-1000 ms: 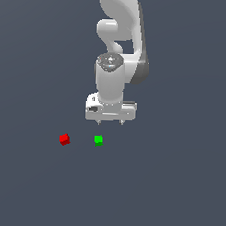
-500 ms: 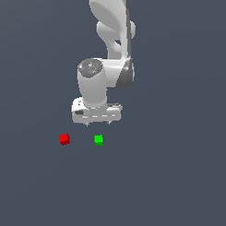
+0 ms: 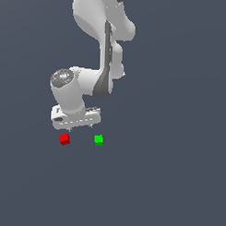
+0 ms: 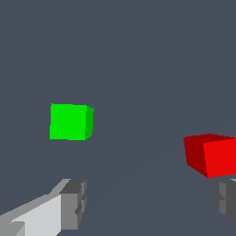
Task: Stack the red cube on top of the green cube.
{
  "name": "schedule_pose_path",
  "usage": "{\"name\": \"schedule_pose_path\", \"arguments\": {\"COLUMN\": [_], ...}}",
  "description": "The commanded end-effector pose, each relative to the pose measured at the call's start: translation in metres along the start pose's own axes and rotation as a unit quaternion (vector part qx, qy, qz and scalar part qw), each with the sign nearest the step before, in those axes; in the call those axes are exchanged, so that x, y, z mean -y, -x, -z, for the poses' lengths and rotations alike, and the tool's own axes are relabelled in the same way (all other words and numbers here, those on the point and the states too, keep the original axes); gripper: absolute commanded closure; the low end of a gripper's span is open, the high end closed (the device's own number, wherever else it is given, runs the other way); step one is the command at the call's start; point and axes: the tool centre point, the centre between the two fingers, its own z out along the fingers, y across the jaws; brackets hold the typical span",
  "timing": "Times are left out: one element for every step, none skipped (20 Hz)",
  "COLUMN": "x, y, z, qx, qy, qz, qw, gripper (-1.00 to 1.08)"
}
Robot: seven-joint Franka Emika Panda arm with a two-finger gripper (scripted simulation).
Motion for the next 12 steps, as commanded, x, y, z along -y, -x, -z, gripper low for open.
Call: {"name": "schedule_pose_path", "arguments": {"x": [-0.022, -0.030, -0.038, -0.045, -0.052, -0.058, -0.064, -0.070, -0.074, -0.079, -0.083, -0.086], "y": [0.002, 0.003, 0.003, 0.003, 0.003, 0.003, 0.003, 0.003, 0.003, 0.002, 0.002, 0.002], "z": [-0.008, -0.011, -0.014, -0.017, -0.020, -0.022, -0.024, -0.026, -0.028, -0.030, -0.031, -0.032], "qx": [0.000, 0.000, 0.000, 0.000, 0.000, 0.000, 0.000, 0.000, 0.000, 0.001, 0.001, 0.001], "qy": [0.000, 0.000, 0.000, 0.000, 0.000, 0.000, 0.000, 0.000, 0.000, 0.000, 0.000, 0.000], "qz": [0.015, 0.021, 0.026, 0.031, 0.035, 0.039, 0.043, 0.047, 0.050, 0.053, 0.056, 0.058], "qw": [0.9999, 0.9998, 0.9997, 0.9995, 0.9994, 0.9992, 0.9991, 0.9989, 0.9987, 0.9986, 0.9984, 0.9983], "gripper": [-0.92, -0.92, -0.92, -0.92, -0.92, -0.92, -0.92, -0.92, -0.92, -0.92, -0.92, -0.92]}}
